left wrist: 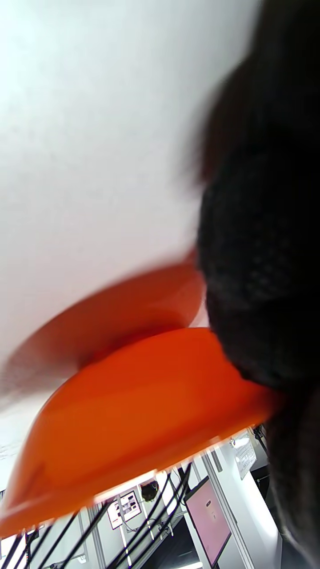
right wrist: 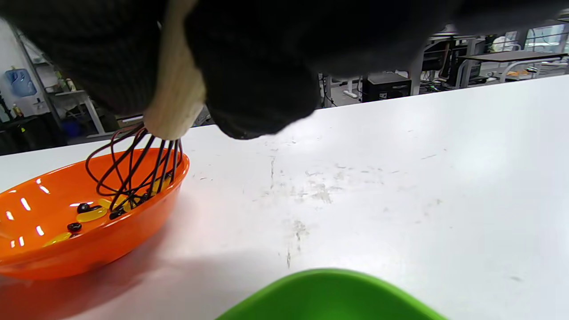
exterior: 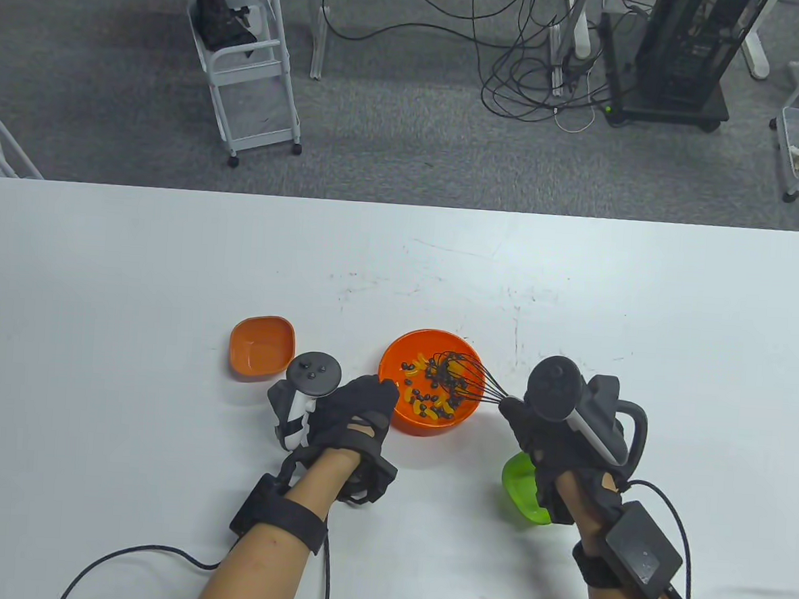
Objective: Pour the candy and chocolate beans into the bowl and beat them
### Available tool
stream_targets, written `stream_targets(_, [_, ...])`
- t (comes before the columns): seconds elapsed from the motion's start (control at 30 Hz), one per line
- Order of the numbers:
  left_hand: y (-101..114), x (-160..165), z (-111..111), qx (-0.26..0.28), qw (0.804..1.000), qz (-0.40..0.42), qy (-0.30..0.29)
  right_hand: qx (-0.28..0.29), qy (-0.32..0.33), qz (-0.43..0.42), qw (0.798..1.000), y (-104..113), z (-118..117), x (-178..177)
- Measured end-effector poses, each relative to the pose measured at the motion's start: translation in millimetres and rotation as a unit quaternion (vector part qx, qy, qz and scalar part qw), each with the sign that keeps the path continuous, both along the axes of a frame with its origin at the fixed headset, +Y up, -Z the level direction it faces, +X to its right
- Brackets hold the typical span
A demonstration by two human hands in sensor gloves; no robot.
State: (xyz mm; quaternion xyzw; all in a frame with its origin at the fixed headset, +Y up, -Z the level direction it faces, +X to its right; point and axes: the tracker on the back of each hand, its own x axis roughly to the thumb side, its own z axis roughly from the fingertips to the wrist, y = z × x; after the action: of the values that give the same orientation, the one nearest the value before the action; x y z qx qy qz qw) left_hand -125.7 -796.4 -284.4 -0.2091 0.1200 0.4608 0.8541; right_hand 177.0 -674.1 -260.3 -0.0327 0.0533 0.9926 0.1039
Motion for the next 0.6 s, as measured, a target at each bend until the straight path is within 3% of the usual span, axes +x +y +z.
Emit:
stream_targets(0.23, [0.4, -0.3, 0.0, -0.004, 1.0, 0.003, 0.001, -0.009, 0.004, -0.102, 0.995, -28.0, -5.9, -4.6])
stream_targets(0.43, [0.5, -0.9, -0.1, -0.006, 1.0, 0.007, 0.005, -0.032, 0.046, -0.103, 0.993, -26.5, -3.7, -20.8])
stream_targets(0.6, [0.8, -1.4, 0.4, -0.006, 1.0, 0.008, 0.011, -0.049, 0.073, -0.078, 0.993, -9.7, 0.7, -17.5])
